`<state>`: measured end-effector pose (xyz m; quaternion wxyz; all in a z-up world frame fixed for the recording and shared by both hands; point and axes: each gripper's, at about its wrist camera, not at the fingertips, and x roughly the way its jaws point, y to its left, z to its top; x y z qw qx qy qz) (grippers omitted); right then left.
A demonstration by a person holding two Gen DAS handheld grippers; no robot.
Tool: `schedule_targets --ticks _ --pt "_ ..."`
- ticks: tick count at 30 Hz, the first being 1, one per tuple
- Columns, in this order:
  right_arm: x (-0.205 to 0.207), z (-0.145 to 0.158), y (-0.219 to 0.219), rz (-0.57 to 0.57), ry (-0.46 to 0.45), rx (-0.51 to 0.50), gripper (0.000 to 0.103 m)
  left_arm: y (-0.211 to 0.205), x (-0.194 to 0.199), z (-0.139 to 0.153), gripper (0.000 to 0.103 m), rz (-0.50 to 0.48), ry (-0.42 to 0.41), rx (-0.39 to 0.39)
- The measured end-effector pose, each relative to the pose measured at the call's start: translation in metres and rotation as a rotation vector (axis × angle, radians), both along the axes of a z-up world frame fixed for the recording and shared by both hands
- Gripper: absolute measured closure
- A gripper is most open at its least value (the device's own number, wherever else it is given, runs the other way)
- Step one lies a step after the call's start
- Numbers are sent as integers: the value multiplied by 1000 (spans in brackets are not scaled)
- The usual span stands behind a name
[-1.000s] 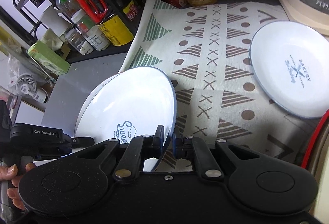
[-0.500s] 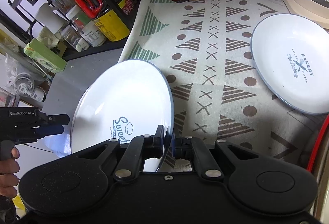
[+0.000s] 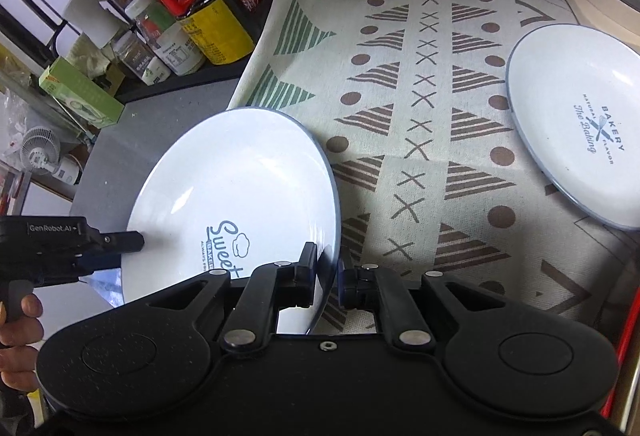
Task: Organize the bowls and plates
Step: 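Lift the 'Sweet' plate with both grippers onto the large flower plate, then open both grippers to release the 'Sweet' plate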
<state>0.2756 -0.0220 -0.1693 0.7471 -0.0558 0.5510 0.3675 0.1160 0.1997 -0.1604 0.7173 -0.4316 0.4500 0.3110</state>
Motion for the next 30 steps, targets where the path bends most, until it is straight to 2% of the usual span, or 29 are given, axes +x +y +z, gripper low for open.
schedule_targets --ticks 5,8,12,14,16,18,21,23,25,30 --pt "-2 -4 4 6 10 -14 91 -1 -2 2 87 4 -36 -2" --pt "-2 0 4 9 0 -20 90 0 -2 3 87 6 -34 -4" --pt "0 12 3 11 -12 0 84 1 0 6 88 -6 -24 -2" --pt "1 19 1 10 -22 12 74 2 2 10 84 -19 -15 3" --pt "2 26 -1 8 -40 22 57 1 9 14 83 -37 -8 21" --pt "3 33 -4 5 -62 33 49 1 14 18 79 -51 -6 25" --pt "6 44 -9 -9 -81 49 42 -2 22 26 68 -66 -17 36" --pt "10 52 -14 -32 -82 67 36 -6 28 33 52 -82 -25 49" --pt "15 60 -19 -51 -83 93 25 -9 35 39 44 -96 -30 68" --pt "24 77 -31 -84 -130 110 17 -20 55 49 36 -140 -47 85"
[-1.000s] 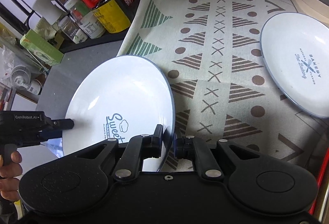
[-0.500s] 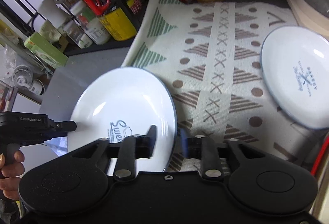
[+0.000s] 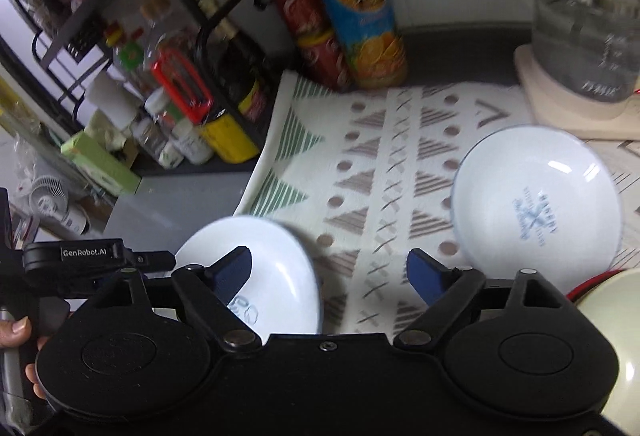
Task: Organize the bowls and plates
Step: 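Open both grippers to release the 'Sweet' plate, then move both tools to the 'BAKERY' plate rim and close on it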
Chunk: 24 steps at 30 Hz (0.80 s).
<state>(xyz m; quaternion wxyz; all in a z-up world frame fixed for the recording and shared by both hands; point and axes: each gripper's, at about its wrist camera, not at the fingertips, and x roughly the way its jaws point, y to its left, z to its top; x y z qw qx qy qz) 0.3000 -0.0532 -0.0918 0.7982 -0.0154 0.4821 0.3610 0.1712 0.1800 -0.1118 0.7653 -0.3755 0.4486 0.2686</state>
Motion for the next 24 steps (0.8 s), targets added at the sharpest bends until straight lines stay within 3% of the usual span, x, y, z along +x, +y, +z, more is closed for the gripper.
schedule_targets --ticks 13,24 --pt "32 17 -47 -163 -49 -3 14 -28 60 11 35 -130 -38 -8" --pt "72 12 -87 -328 -3 -42 14 -55 118 11 35 -229 -64 -42"
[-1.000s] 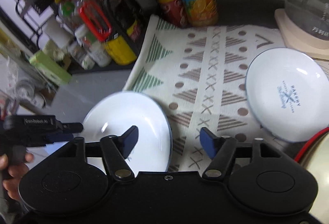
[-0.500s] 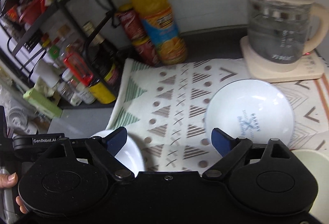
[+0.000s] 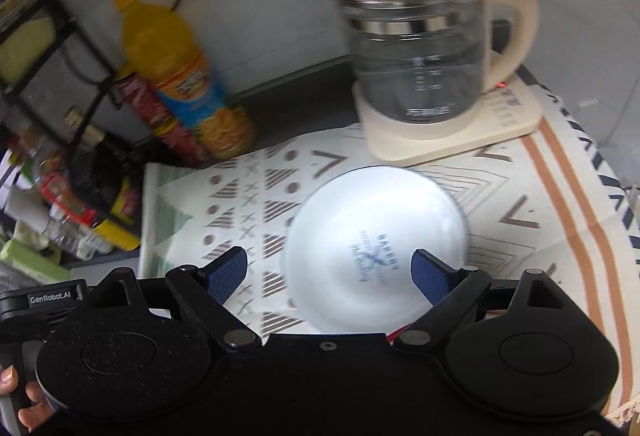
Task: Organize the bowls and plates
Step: 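Move both tools to the 'BAKERY' plate rim and close on it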
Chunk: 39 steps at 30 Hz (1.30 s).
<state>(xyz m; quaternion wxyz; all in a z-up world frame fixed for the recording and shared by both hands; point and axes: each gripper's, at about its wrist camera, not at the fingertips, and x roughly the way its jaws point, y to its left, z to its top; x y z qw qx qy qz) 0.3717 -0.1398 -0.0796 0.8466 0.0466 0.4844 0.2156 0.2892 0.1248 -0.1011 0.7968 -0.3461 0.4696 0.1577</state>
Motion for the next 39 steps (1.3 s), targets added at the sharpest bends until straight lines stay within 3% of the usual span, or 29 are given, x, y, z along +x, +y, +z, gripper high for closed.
schedule_targets --ticks 13,24,32,34,36,39 --pt "46 -33 -39 -89 123 -28 23 -47 70 -29 35 -59 40 -80" --pt "83 -79 -52 -119 275 -103 35 -69 104 -71 39 -76 105 -141" --pt "101 -101 -49 -86 354 -140 44 -74 118 -89 50 -62 134 -178" --pt "105 -106 -48 -73 380 -127 52 -74 122 -88 52 -64 121 -172" --pt "108 -110 -47 -58 406 -118 59 -75 126 -89 58 -69 124 -174" --pt "110 -112 -44 -44 414 -122 60 -75 129 -92 73 -65 122 -204"
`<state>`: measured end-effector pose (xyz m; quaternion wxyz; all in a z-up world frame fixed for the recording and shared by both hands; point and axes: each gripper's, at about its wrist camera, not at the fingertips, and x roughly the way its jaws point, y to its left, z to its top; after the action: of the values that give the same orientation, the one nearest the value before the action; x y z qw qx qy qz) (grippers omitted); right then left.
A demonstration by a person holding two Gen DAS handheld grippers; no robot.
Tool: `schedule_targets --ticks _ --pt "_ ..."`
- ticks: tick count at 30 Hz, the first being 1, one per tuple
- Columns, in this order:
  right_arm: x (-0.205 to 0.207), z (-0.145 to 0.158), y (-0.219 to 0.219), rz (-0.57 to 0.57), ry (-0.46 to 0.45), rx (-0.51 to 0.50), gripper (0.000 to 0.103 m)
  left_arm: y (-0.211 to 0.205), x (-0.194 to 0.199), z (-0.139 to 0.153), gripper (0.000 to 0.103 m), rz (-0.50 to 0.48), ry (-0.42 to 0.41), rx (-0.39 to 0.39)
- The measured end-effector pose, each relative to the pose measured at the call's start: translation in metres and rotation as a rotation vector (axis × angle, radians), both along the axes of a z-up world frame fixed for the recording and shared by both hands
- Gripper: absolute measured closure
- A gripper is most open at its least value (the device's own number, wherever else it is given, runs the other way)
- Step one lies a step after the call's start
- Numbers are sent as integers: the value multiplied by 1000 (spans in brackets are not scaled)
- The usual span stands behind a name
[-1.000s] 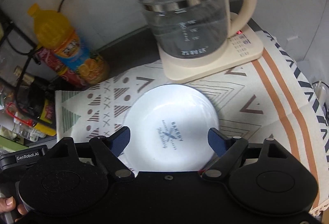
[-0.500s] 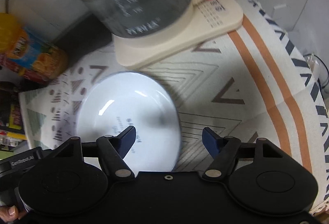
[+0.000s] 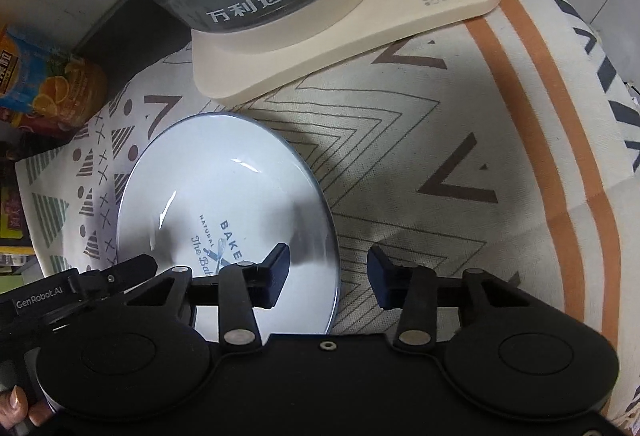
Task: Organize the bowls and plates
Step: 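Move both tools to the 'BAKERY' plate rim and close on it, then carry the 'BAKERY' plate with both grippers onto the 'Sweet' plate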
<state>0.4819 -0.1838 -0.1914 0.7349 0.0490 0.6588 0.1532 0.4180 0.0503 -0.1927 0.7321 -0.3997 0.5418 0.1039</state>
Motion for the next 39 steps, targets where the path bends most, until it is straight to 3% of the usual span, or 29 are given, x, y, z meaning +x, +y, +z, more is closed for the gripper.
schedule_targets --ticks 6,11,12,19,39 --pt "1 0 8 53 -11 6 61 -5 -1 -4 86 5 7 -22" --pt "2 1 13 96 -25 -14 73 -6 -3 -3 90 1 -4 -9" --pt "2 2 12 92 -34 -18 79 -6 -4 -2 90 0 -8 -9" --pt "-14 23 7 103 -119 57 90 8 -21 16 90 40 -80 10" --pt "-66 72 60 163 -247 197 93 60 -93 70 90 132 -194 64"
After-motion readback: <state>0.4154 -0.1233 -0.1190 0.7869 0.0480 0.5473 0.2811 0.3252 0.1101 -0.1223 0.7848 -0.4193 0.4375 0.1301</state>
